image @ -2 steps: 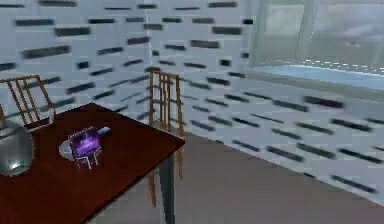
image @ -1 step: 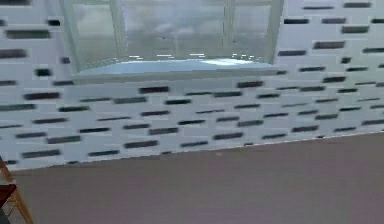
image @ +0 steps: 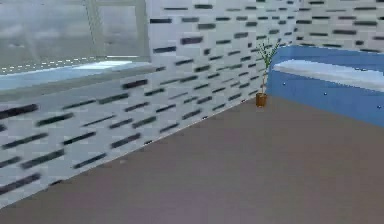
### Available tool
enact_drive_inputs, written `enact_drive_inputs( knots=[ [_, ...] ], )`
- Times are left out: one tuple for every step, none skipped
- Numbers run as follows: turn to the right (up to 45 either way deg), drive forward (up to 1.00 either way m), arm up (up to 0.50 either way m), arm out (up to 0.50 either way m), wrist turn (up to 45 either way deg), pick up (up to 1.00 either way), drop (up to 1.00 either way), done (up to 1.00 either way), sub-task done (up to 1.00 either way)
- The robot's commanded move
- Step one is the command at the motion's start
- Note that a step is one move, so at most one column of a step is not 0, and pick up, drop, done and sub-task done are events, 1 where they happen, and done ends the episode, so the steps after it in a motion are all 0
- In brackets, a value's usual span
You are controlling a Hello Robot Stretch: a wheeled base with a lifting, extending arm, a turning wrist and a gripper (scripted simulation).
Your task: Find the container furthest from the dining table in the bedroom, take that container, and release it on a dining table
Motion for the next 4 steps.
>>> enact_drive_inputs(
  knots=[
    [-45.0,0.0,0.0,0.0,0.0,0.0,0.0,0.0,0.0],
    [-45.0,0.0,0.0,0.0,0.0,0.0,0.0,0.0,0.0],
    [-45.0,0.0,0.0,0.0,0.0,0.0,0.0,0.0,0.0],
    [-12.0,0.0,0.0,0.0,0.0,0.0,0.0,0.0,0.0]
  ],
)
